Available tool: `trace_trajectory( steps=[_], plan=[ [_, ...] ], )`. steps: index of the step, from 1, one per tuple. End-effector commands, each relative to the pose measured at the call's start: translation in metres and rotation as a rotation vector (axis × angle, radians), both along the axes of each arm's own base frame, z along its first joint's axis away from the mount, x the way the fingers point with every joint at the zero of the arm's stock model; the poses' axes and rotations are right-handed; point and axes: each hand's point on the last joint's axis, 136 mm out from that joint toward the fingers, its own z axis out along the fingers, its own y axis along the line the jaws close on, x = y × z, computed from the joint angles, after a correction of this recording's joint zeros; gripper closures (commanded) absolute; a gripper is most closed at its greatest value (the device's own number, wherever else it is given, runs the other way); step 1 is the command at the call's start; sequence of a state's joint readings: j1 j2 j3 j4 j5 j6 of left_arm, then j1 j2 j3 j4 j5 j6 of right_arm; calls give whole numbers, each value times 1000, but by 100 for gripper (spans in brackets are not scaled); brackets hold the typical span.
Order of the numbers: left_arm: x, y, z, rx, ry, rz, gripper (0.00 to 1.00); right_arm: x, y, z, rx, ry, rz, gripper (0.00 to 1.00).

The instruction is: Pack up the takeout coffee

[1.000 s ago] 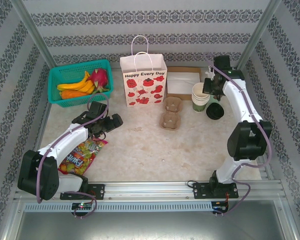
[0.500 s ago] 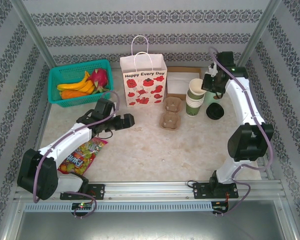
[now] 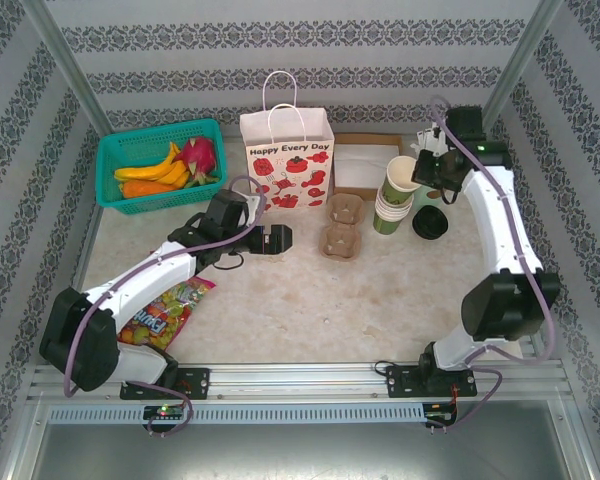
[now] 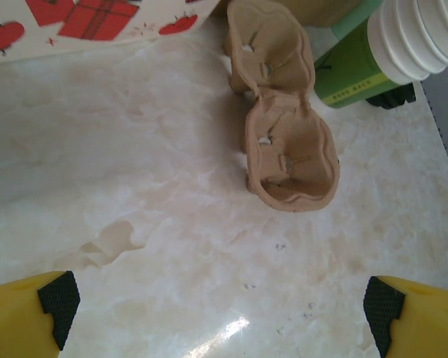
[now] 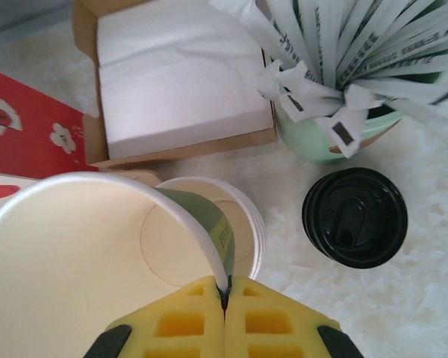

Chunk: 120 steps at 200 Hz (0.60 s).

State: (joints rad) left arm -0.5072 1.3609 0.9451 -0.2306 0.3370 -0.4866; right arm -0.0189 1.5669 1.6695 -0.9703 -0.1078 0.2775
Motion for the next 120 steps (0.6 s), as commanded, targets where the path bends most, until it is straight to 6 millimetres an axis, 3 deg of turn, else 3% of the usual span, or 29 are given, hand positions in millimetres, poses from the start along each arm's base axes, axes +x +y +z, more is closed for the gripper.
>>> trace_trajectory(
  steps=[1, 37, 64, 97, 120],
  plan=[
    [7, 9, 18, -12, -70, 76, 0, -28, 9, 44, -47, -106, 34, 100],
    [16, 42, 30, 8, -118, 291, 0, -64, 53, 55, -72, -179, 131, 100],
    [15, 71, 37, 45, -122, 446, 0, -81, 89, 45, -109, -192, 197, 100],
    [6, 101, 44, 95, -123, 577, 0, -96, 162, 6, -48, -148, 315, 100],
    [-3, 123, 40, 133, -91, 672, 0, -105, 195, -26, -56, -71, 355, 100]
  ],
)
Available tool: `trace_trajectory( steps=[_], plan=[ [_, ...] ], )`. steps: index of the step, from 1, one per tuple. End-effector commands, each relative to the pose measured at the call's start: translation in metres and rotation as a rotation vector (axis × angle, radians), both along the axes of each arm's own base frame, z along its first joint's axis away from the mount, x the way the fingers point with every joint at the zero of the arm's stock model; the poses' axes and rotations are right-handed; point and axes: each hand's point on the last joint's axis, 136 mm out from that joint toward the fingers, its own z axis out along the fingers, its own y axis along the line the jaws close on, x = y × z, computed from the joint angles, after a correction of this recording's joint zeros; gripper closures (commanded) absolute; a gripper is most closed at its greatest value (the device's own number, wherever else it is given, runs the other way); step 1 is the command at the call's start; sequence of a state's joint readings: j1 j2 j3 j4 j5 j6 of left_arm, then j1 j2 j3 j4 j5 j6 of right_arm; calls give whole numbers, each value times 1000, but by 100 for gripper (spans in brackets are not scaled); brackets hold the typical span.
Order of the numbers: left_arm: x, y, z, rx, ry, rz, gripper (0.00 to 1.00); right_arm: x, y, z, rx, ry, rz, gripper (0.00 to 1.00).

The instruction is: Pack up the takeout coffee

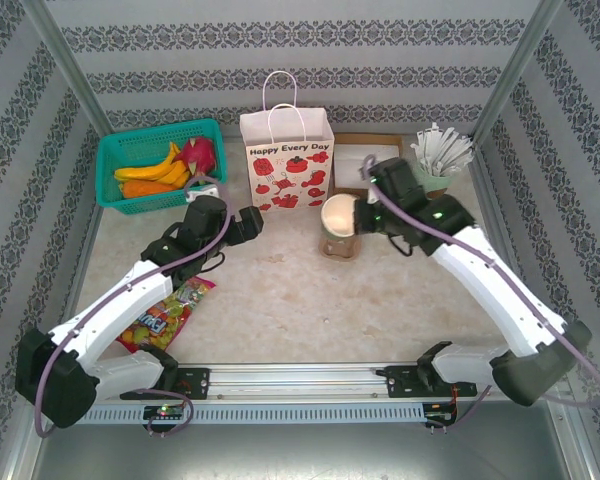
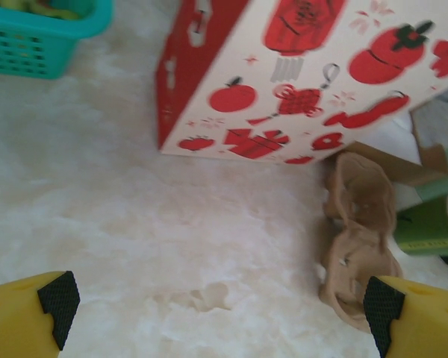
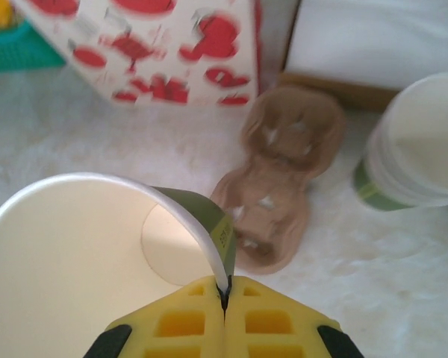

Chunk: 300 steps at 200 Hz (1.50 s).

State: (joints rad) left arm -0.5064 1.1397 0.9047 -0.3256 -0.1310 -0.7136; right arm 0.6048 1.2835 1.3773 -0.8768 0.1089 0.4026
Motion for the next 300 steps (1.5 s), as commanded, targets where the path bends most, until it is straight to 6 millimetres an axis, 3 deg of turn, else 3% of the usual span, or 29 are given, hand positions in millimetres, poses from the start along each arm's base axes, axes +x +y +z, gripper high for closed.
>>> trace_trajectory(
  steps=[1, 38, 65, 109, 156, 204, 239, 250, 267, 300],
  plan=[
    [-11, 36, -1, 45, 43, 175, 0, 1, 29, -27, 5, 44, -36, 100],
    [-22, 58, -16, 35, 88, 276, 0, -16, 72, -79, 32, 243, -10, 100],
    [-28, 66, -26, 42, 126, 312, 0, -21, 82, -103, -40, 310, -16, 100],
    [-32, 69, -29, 59, 143, 319, 0, -26, 101, -123, -10, 353, -11, 100],
    [-31, 69, -30, 69, 146, 310, 0, -37, 103, -151, -68, 424, 6, 100],
    [-29, 60, -29, 38, 131, 263, 0, -35, 93, -155, -109, 364, -29, 100],
    [-27, 54, -29, 21, 126, 231, 0, -32, 88, -145, -111, 323, -38, 82],
    [-27, 53, -29, 19, 126, 229, 0, -31, 88, -138, -104, 303, -26, 71],
    [-27, 53, -29, 14, 124, 228, 0, -30, 88, -128, -94, 277, -15, 63],
    [-26, 49, -29, 1, 120, 212, 0, -23, 82, -93, -23, 179, -10, 39]
  ],
)
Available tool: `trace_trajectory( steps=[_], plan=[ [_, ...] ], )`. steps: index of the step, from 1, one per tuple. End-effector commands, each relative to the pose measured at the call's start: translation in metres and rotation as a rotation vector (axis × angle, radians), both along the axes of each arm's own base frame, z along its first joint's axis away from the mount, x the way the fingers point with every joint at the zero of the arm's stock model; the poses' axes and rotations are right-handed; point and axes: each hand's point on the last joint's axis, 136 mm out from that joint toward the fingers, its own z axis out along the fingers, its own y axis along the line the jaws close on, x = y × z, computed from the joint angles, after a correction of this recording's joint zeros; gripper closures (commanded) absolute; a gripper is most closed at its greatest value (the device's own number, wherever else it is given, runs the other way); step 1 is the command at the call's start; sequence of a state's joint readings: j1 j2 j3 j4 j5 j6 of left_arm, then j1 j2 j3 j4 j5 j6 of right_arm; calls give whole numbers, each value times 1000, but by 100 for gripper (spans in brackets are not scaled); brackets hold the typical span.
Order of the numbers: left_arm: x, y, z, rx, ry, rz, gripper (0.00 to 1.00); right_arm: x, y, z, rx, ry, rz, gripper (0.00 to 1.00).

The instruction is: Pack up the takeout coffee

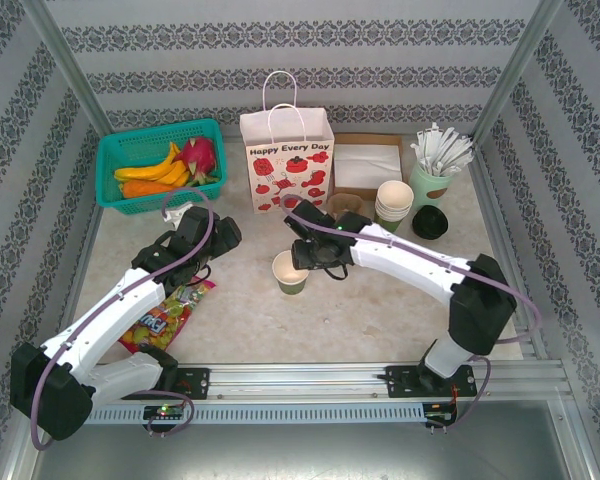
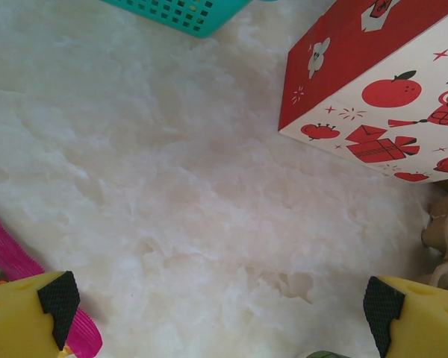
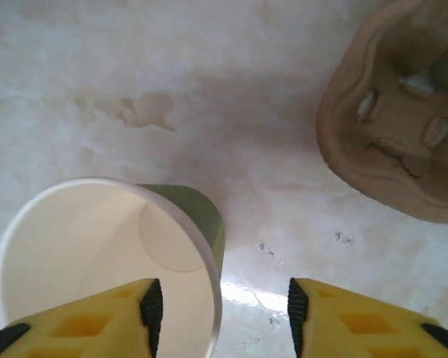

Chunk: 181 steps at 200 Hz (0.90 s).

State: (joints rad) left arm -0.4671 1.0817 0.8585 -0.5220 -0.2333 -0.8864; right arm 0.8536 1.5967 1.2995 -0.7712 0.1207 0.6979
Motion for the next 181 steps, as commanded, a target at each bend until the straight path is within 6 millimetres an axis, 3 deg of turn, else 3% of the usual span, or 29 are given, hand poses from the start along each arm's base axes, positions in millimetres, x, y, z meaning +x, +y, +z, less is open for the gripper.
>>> trace_trajectory(
  steps=[1, 26, 35, 56, 85, 105, 115, 153, 181],
  plan=[
    [3, 0, 5, -14, -32, -15, 0, 5, -11, 32, 34, -110, -5, 39],
    [4, -5, 5, -28, -38, -35, 0, 16, -43, 71, 79, -270, -90, 19],
    [5, -6, 4, -33, -38, -37, 0, 19, -60, 81, 107, -299, -134, 3],
    [6, -7, 3, -35, -38, -40, 0, 22, -112, 94, 160, -319, -269, 2],
    [6, -7, 2, -35, -36, -40, 1, 17, -199, 100, 195, -340, -509, 2],
    [9, -15, 4, -54, -47, -82, 0, 9, -252, 90, 228, -325, -717, 2],
    [12, -21, 5, -64, -47, -107, 0, 7, -268, 82, 273, -304, -791, 2],
    [19, -41, 14, -95, -66, -208, 0, 18, -303, 42, 459, -161, -998, 2],
    [19, -72, 28, -170, -119, -379, 0, 33, -321, 15, 598, -64, -1099, 2]
  ],
)
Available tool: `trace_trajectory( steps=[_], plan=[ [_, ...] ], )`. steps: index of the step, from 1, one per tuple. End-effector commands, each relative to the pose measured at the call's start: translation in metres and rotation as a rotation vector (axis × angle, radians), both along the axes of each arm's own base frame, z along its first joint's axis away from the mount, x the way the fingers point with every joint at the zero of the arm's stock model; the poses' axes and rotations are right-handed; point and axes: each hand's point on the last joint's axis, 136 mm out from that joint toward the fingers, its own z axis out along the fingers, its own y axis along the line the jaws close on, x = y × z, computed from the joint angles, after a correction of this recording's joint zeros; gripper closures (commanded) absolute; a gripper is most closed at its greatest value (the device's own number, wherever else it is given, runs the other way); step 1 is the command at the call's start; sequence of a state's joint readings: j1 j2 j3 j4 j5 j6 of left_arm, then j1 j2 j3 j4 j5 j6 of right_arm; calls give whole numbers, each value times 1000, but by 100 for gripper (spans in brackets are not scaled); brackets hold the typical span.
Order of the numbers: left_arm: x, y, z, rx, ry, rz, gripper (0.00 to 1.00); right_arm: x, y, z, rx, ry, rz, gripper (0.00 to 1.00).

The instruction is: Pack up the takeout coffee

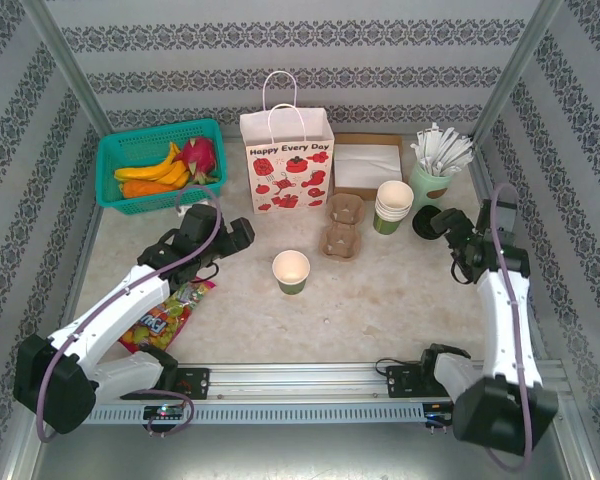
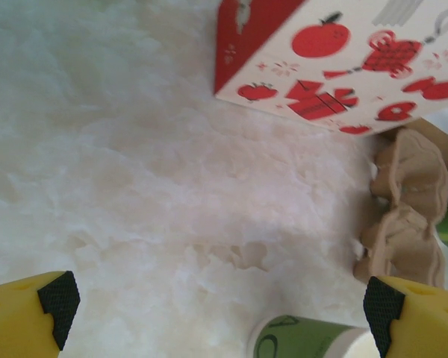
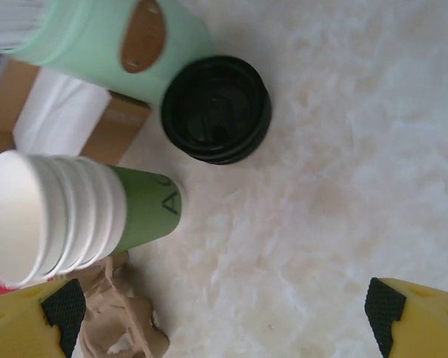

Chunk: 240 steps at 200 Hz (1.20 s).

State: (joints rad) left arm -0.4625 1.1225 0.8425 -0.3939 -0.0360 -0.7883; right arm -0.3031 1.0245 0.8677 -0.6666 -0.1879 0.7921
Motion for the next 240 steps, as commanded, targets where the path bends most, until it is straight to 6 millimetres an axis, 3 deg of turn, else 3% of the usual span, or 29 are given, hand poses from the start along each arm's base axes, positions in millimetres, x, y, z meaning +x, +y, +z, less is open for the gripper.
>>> trace_trajectory(
  steps=[1, 24, 41, 83, 101, 127, 170, 213, 240],
  plan=[
    [9, -33, 31, -95, -106, -180, 0, 18, 3, -14, 222, -28, -21, 2],
    [5, -59, 44, -183, -140, -316, 0, 26, -10, -35, 268, 52, -94, 2],
    [1, -66, 46, -205, -137, -359, 0, 38, -12, -53, 394, 59, -162, 3],
    [-3, -58, 29, -165, -81, -331, 1, 77, -18, -79, 516, 82, -223, 9],
    [-3, -54, 24, -145, -65, -313, 0, 87, -25, -89, 524, 97, -255, 25],
    [-2, -50, 20, -127, -61, -291, 0, 95, -29, -102, 541, 108, -288, 29],
    [0, -45, 16, -106, -52, -269, 0, 104, -31, -116, 547, 119, -292, 40],
    [1, -44, 13, -102, -44, -258, 1, 108, -32, -119, 536, 103, -268, 57],
    [2, -44, 12, -100, -38, -254, 0, 108, -31, -117, 529, 97, -262, 62]
  ],
)
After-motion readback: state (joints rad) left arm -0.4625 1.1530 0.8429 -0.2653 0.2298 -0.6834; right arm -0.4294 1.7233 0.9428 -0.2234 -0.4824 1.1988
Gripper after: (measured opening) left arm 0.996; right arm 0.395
